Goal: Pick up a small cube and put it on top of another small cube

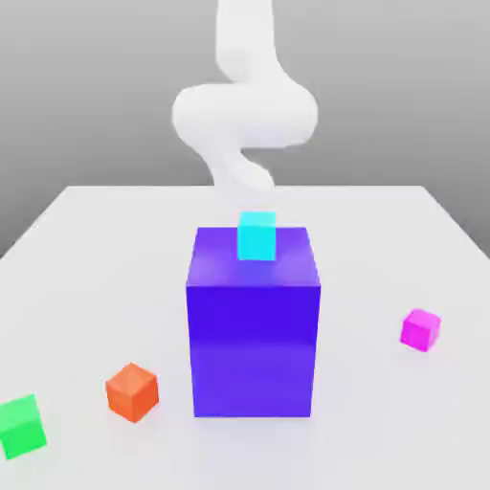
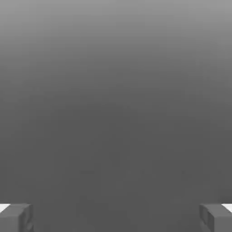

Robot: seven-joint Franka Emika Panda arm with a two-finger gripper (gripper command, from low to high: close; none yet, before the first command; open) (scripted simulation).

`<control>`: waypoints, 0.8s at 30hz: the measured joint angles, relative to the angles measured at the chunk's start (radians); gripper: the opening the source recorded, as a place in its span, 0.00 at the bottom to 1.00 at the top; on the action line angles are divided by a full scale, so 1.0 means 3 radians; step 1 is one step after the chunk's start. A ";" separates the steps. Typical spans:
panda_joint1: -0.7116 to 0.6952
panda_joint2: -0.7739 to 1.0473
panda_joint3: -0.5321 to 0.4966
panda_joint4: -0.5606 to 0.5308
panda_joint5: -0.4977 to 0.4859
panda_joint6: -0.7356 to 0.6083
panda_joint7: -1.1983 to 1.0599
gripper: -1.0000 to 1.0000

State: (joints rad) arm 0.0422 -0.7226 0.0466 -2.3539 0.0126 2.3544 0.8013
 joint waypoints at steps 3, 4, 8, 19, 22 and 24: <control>0.0200 0.0373 0.0231 -0.0245 0.0052 0.0257 0.0010 0.50; 0.0266 0.0494 0.0308 -0.0323 0.0066 0.0341 0.0016 0.50; 0.0531 0.0972 0.0620 -0.0637 0.0101 0.0672 0.0052 0.50; 0.1261 0.2361 0.1475 -0.1507 -0.0151 0.1601 0.0406 0.50; 0.1500 0.2749 0.1262 -0.1535 -0.0652 0.1858 0.0789 0.50; 0.1754 0.2996 0.0927 -0.1485 -0.1027 0.2031 0.1071 0.50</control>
State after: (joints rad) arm 0.5683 0.1761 0.3246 -2.7993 -0.2954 2.9636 1.1224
